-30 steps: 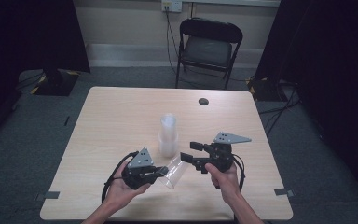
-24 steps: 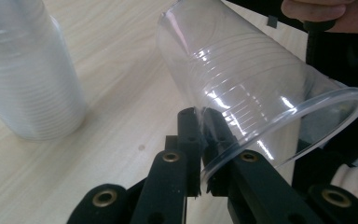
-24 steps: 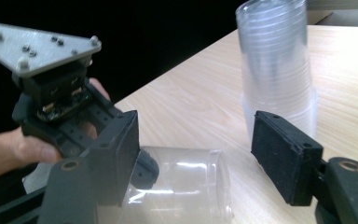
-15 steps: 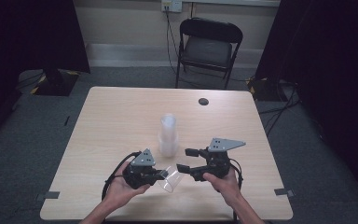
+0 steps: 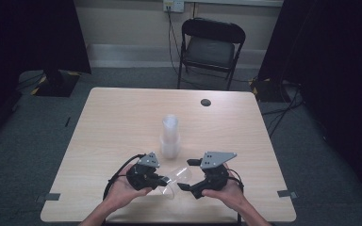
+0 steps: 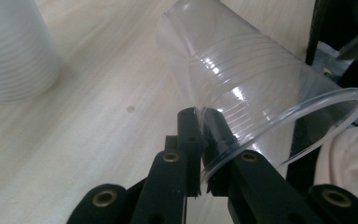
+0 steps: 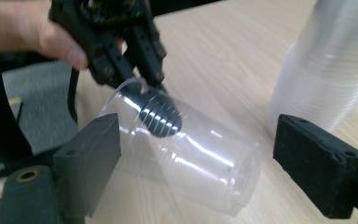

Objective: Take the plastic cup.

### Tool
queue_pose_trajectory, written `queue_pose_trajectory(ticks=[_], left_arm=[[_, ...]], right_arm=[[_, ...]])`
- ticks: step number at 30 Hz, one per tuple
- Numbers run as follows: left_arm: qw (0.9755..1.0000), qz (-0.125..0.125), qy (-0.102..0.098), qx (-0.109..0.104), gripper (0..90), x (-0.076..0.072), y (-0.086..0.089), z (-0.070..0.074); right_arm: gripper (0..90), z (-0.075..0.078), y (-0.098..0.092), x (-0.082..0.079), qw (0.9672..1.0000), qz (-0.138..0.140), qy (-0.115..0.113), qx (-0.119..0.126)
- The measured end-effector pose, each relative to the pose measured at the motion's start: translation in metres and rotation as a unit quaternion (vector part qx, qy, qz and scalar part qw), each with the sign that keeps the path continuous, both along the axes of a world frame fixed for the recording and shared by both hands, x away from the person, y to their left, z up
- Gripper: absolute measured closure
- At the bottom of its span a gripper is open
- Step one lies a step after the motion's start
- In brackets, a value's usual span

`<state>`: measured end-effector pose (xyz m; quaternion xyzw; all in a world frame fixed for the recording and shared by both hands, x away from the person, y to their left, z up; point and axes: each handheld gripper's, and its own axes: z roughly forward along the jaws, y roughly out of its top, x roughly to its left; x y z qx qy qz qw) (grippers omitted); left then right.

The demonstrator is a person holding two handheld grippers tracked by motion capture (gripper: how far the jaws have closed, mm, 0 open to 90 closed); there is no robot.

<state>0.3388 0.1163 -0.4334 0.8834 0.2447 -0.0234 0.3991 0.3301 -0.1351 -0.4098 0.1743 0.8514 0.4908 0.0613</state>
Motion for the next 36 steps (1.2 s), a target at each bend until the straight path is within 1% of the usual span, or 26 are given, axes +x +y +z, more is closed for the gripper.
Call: queue_pose_trajectory(ticks=[1, 2, 3, 4, 5, 6, 7, 8, 10, 11, 14, 15, 18, 19, 23, 24, 25, 26, 27, 29, 30, 32, 33, 34, 35, 36], left_arm=[[1.0000, 0.004, 0.005, -0.002, 86.9, 0.000, 0.000, 0.000], [0.9999, 0.005, 0.011, -0.006, 86.9, 0.001, 0.000, -0.001], [0.9998, 0.012, 0.014, -0.005, 86.9, 0.001, 0.001, 0.000], [0.9998, 0.012, 0.014, -0.005, 86.9, 0.001, 0.001, 0.000], [0.9997, 0.012, 0.020, -0.007, 86.9, 0.001, 0.001, 0.000], [0.9997, 0.012, 0.020, -0.007, 86.9, 0.001, 0.001, 0.000], [0.9996, 0.009, 0.025, -0.008, 86.9, 0.001, 0.001, 0.001], [0.9995, 0.012, 0.026, -0.012, 86.9, 0.001, 0.001, 0.002], [0.9995, 0.013, 0.027, -0.011, 87.0, 0.001, 0.001, 0.003], [0.9995, 0.019, 0.022, -0.013, 87.0, 0.001, 0.001, 0.004], [0.9992, 0.027, 0.025, -0.017, 87.2, 0.003, 0.003, 0.004], [0.9988, 0.031, 0.030, -0.022, 87.2, 0.004, 0.002, 0.004], [0.9987, 0.033, 0.033, -0.023, 87.3, 0.004, 0.002, 0.005], [0.9988, 0.032, 0.032, -0.018, 87.3, 0.006, 0.003, 0.005], [0.9983, 0.038, 0.036, -0.025, 87.4, 0.007, 0.003, 0.005], [0.9983, 0.038, 0.036, -0.025, 87.4, 0.007, 0.003, 0.005], [0.9983, 0.038, 0.037, -0.022, 87.5, 0.007, 0.002, 0.005], [0.9983, 0.038, 0.037, -0.022, 87.5, 0.007, 0.002, 0.005], [0.9979, 0.041, 0.045, -0.022, 87.4, 0.008, 0.001, 0.004], [0.9978, 0.041, 0.048, -0.021, 87.4, 0.008, 0.001, 0.004], [0.9977, 0.039, 0.052, -0.020, 87.5, 0.009, 0.001, 0.004], [0.9974, 0.038, 0.057, -0.020, 87.4, 0.010, 0.000, 0.004], [0.9972, 0.038, 0.061, -0.022, 87.4, 0.011, 0.000, 0.004], [0.9970, 0.038, 0.063, -0.023, 87.4, 0.011, -0.001, 0.003], [0.9970, 0.036, 0.066, -0.020, 87.3, 0.012, -0.001, 0.004], [0.9970, 0.036, 0.066, -0.020, 87.3, 0.012, -0.001, 0.004]], right_arm=[[16.3, -0.001, 0.001, -0.001, 0.9999, 0.007, -0.004, -0.007], [18.9, -0.001, 0.002, -0.003, 0.9998, 0.011, -0.015, -0.012], [20.5, -0.002, 0.003, -0.007, 0.9990, 0.022, -0.033, -0.021], [20.5, -0.002, 0.003, -0.007, 0.9990, 0.022, -0.033, -0.021], [21.2, -0.003, 0.005, -0.010, 0.9980, 0.028, -0.045, -0.033], [21.2, -0.003, 0.005, -0.010, 0.9980, 0.028, -0.045, -0.033], [22.2, -0.004, 0.007, -0.012, 0.9968, 0.037, -0.058, -0.042], [22.2, -0.005, 0.008, -0.013, 0.9963, 0.038, -0.063, -0.045], [21.5, -0.005, 0.009, -0.013, 0.9957, 0.042, -0.067, -0.049], [20.7, -0.005, 0.010, -0.014, 0.9952, 0.045, -0.070, -0.050], [19.0, -0.006, 0.013, -0.014, 0.9944, 0.049, -0.076, -0.054], [17.8, -0.007, 0.015, -0.015, 0.9934, 0.052, -0.080, -0.063], [17.0, -0.009, 0.017, -0.016, 0.9923, 0.054, -0.085, -0.072], [16.5, -0.010, 0.018, -0.017, 0.9914, 0.056, -0.089, -0.078], [15.6, -0.013, 0.022, -0.018, 0.9890, 0.055, -0.104, -0.089], [15.6, -0.013, 0.022, -0.018, 0.9890, 0.055, -0.104, -0.089], [15.3, -0.015, 0.025, -0.019, 0.9866, 0.058, -0.116, -0.099], [15.3, -0.015, 0.025, -0.019, 0.9866, 0.058, -0.116, -0.099], [14.5, -0.016, 0.029, -0.021, 0.9837, 0.060, -0.127, -0.112], [14.5, -0.017, 0.030, -0.021, 0.9835, 0.060, -0.128, -0.113], [14.3, -0.018, 0.032, -0.021, 0.9815, 0.060, -0.137, -0.120], [14.0, -0.019, 0.034, -0.021, 0.9801, 0.063, -0.142, -0.123], [13.9, -0.020, 0.037, -0.022, 0.9771, 0.065, -0.152, -0.134], [13.9, -0.020, 0.037, -0.022, 0.9771, 0.065, -0.152, -0.134], [13.8, -0.021, 0.040, -0.021, 0.9758, 0.067, -0.156, -0.138], [13.8, -0.021, 0.040, -0.021, 0.9758, 0.067, -0.156, -0.138]])
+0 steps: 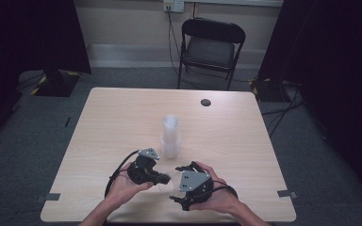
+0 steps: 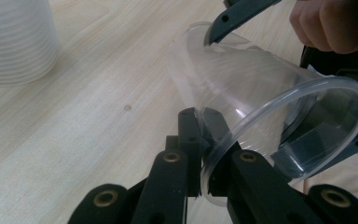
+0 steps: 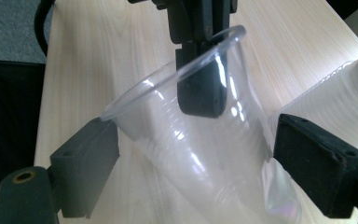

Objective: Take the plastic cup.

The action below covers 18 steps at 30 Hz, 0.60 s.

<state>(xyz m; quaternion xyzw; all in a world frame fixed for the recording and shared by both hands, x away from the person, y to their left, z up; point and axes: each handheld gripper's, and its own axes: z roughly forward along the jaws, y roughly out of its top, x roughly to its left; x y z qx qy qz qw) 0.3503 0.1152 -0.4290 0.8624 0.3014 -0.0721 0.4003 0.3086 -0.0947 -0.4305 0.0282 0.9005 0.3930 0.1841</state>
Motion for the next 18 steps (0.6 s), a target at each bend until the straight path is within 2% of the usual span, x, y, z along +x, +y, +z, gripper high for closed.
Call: queue_pose_trajectory(ticks=[3, 8, 11, 18], left_arm=[[0.9999, 0.011, -0.003, -0.003, 87.3, 0.0001, -0.0018, 0.0013], [0.9999, 0.012, 0.004, -0.003, 87.0, 0.0029, 0.0003, 0.0014], [0.9998, 0.019, 0.010, -0.003, 87.0, 0.0037, 0.0002, 0.0018], [0.9996, 0.025, 0.015, -0.002, 86.7, 0.0056, 0.0009, 0.0011]], right_arm=[[14.6, -0.0004, 0.0048, 0.0013, 1.0000, -0.001, -0.006, -0.005], [15.5, -0.0007, 0.0072, 0.0020, 0.9999, -0.003, -0.013, -0.007], [16.8, -0.0021, 0.0100, 0.0021, 0.9995, -0.005, -0.028, -0.013], [17.3, -0.0026, 0.0117, 0.0046, 0.9997, -0.007, -0.022, -0.010]])
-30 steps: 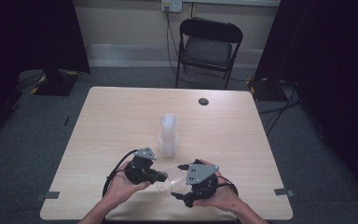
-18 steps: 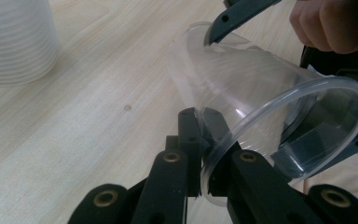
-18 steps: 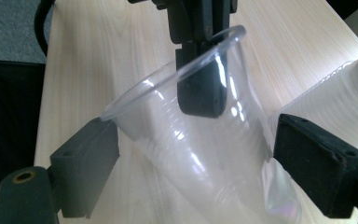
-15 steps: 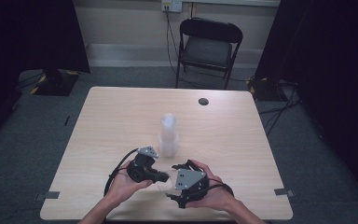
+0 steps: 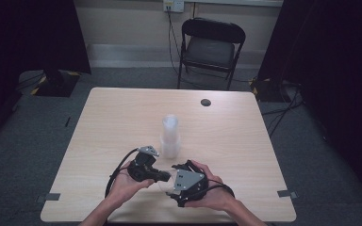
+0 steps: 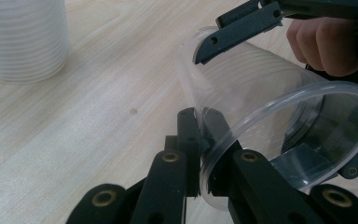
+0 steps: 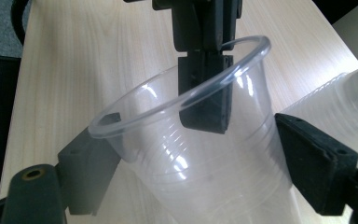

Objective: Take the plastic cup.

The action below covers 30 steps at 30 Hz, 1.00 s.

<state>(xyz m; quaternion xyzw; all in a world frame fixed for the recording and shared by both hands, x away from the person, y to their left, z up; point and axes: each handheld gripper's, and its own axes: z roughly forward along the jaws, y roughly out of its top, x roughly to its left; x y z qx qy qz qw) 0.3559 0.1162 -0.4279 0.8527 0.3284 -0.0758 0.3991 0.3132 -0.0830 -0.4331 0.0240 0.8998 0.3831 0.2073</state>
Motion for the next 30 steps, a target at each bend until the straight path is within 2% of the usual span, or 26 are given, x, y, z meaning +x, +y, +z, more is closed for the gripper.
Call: queue_pose_trajectory(ticks=[1, 4, 11, 15, 19, 27, 30], left_arm=[[1.0000, 0.005, 0.007, -0.003, 86.1, 0.001, -0.001, -0.001], [1.0000, 0.003, 0.007, 0.000, 85.3, 0.003, -0.002, -0.001], [0.9999, 0.002, 0.007, 0.011, 85.6, 0.003, -0.006, -0.004], [0.9998, -0.001, 0.004, 0.020, 87.2, 0.003, -0.007, -0.004], [0.9998, 0.006, 0.006, 0.018, 87.8, 0.003, -0.007, -0.005], [0.9999, 0.002, 0.004, 0.012, 86.8, 0.003, -0.006, -0.005], [0.9999, 0.004, 0.001, 0.010, 85.2, 0.003, -0.006, -0.005]], right_arm=[[18.5, 0.000, 0.001, 0.002, 1.0000, 0.005, 0.006, 0.003], [20.0, 0.000, 0.003, 0.002, 0.9998, 0.012, 0.013, 0.001], [24.7, 0.002, 0.011, 0.001, 0.9995, 0.029, 0.011, 0.005], [26.4, 0.003, 0.012, -0.001, 0.9995, 0.026, 0.006, 0.016], [27.1, 0.002, 0.011, -0.001, 0.9996, 0.023, 0.005, 0.017], [28.6, 0.003, 0.010, -0.002, 0.9995, 0.019, 0.007, 0.026], [29.1, 0.002, 0.009, -0.001, 0.9993, 0.015, 0.015, 0.029]])
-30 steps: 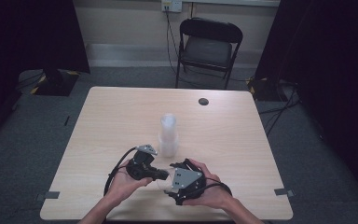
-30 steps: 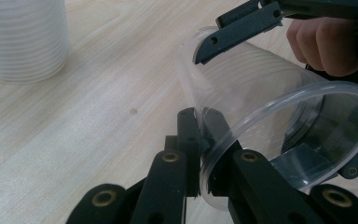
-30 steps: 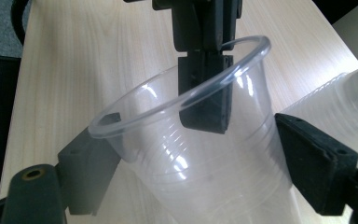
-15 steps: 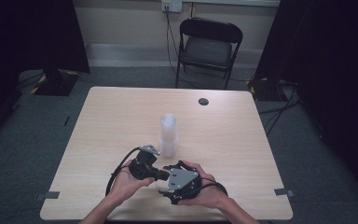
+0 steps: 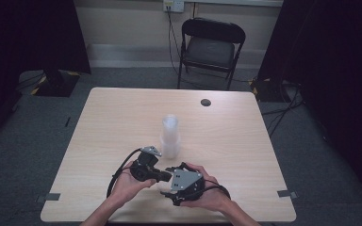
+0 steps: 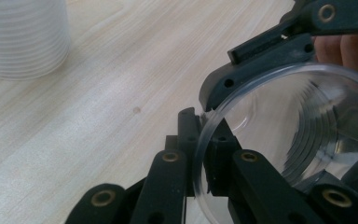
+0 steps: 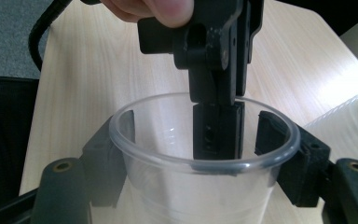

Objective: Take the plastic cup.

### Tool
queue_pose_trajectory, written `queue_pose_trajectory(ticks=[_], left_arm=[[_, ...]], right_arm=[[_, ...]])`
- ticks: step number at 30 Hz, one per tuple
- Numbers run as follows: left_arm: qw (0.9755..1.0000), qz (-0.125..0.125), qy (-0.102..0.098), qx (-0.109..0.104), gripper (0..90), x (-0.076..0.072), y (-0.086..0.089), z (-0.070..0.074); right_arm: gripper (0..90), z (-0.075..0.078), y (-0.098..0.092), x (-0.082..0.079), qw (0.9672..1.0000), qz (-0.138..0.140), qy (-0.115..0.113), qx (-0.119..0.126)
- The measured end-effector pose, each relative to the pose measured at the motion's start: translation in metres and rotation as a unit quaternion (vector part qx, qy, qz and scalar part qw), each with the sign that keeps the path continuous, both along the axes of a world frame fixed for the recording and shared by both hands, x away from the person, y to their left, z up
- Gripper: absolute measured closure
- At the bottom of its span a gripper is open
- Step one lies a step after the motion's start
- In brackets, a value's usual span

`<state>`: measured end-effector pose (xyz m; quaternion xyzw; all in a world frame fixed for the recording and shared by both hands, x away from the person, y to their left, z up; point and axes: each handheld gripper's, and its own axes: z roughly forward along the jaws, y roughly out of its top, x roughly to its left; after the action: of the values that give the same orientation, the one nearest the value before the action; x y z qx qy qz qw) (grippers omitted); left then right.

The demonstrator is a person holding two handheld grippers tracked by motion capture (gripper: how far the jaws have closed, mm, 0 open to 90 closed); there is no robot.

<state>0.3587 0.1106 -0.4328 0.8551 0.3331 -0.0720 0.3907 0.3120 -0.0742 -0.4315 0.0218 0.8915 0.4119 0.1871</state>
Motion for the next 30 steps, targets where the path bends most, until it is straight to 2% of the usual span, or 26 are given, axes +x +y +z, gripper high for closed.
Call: queue_pose_trajectory(ticks=[4, 5, 8, 10, 11, 12, 13, 14, 15, 17, 21, 24, 25, 26, 30], left_arm=[[1.0000, 0.005, -0.005, -0.005, 81.4, 0.000, 0.002, 0.000], [0.9998, 0.011, -0.009, -0.014, 80.9, -0.001, 0.002, 0.001], [0.9998, 0.012, -0.006, -0.017, 78.7, 0.000, 0.004, 0.002], [0.9995, 0.018, -0.011, -0.024, 77.3, -0.001, 0.005, 0.002], [0.9992, 0.020, -0.014, -0.033, 76.8, -0.001, 0.005, 0.002], [0.9990, 0.020, -0.018, -0.034, 73.6, -0.001, 0.006, 0.003], [0.9989, 0.022, -0.020, -0.037, 65.2, 0.000, 0.006, 0.003], [0.9985, 0.028, -0.018, -0.043, 65.2, 0.000, 0.006, 0.003], [0.9980, 0.036, -0.022, -0.047, 61.1, 0.000, 0.007, 0.003], [0.9976, 0.036, -0.031, -0.050, 58.4, 0.001, 0.008, 0.004], [0.9952, 0.048, -0.062, -0.059, 48.3, -0.002, 0.011, 0.008], [0.9922, 0.046, -0.091, -0.072, 44.7, -0.005, 0.014, 0.012], [0.9903, 0.058, -0.098, -0.079, 42.1, -0.006, 0.014, 0.014], [0.9903, 0.058, -0.098, -0.079, 40.3, -0.006, 0.014, 0.014], [0.9874, 0.080, -0.106, -0.086, 37.4, -0.005, 0.019, 0.015]], right_arm=[[29.1, 0.000, -0.003, 0.001, 0.9999, -0.008, 0.007, 0.006], [29.2, 0.001, -0.004, 0.003, 0.9999, -0.011, 0.007, 0.009], [29.3, 0.002, -0.005, 0.004, 0.9997, -0.016, 0.012, 0.014], [29.3, 0.002, -0.006, 0.005, 0.9996, -0.019, 0.014, 0.017], [29.3, 0.002, -0.006, 0.005, 0.9996, -0.019, 0.015, 0.017], [29.4, 0.002, -0.006, 0.006, 0.9995, -0.022, 0.015, 0.019], [29.4, 0.002, -0.008, 0.007, 0.9993, -0.026, 0.018, 0.021], [29.4, 0.002, -0.008, 0.007, 0.9993, -0.026, 0.018, 0.021], [29.4, 0.002, -0.008, 0.007, 0.9991, -0.029, 0.019, 0.023], [29.4, 0.001, -0.010, 0.008, 0.9990, -0.034, 0.020, 0.021], [29.4, 0.001, -0.015, 0.011, 0.9979, -0.052, 0.027, 0.029], [29.4, 0.000, -0.019, 0.013, 0.9970, -0.057, 0.036, 0.037], [29.4, 0.000, -0.023, 0.015, 0.9961, -0.062, 0.046, 0.044], [29.4, 0.000, -0.024, 0.016, 0.9961, -0.063, 0.045, 0.042], [29.4, 0.000, -0.027, 0.019, 0.9949, -0.070, 0.052, 0.051]])
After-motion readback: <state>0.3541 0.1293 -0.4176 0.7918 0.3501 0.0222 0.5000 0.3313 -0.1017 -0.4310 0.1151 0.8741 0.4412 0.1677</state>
